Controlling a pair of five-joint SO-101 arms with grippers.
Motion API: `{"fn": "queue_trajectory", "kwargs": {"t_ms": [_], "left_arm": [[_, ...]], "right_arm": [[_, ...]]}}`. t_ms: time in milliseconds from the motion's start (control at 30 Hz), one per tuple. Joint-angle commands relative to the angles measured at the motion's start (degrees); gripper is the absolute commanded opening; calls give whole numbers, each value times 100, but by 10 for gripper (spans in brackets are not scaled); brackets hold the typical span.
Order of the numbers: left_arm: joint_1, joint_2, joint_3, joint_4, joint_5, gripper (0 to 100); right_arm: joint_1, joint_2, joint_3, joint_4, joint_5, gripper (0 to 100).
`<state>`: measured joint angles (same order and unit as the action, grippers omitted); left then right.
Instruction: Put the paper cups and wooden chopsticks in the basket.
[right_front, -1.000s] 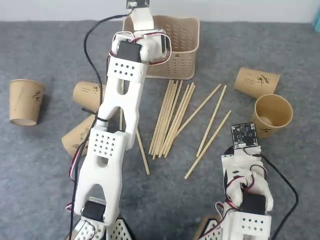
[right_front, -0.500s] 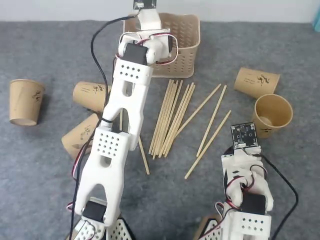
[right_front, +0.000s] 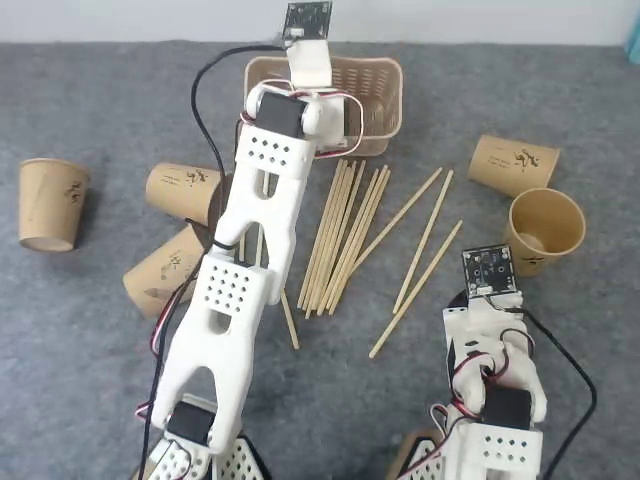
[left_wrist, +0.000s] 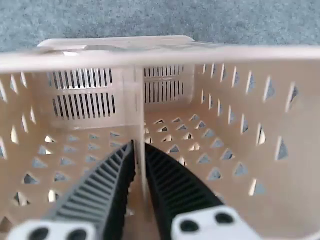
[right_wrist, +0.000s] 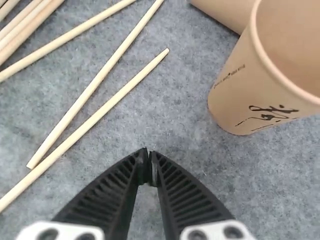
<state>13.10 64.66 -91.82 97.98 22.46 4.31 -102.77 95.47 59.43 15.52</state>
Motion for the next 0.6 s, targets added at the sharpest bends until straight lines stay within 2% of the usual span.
{"fn": "queue_trajectory", "kwargs": {"t_ms": [0,200,433,567], "left_arm": [[-35,264,-426,273,105,12],[-79,413,-435,149,97,16],[-97,-26,-418,70,-149,21],[-167,-105,-418,70,-123,133]], "right_arm": [[84,-101,88,-119,79,9],[84,-101,88,-119,79,9],[84,-101,88,-119,79,9],[84,-101,88,-119,79,9]]}}
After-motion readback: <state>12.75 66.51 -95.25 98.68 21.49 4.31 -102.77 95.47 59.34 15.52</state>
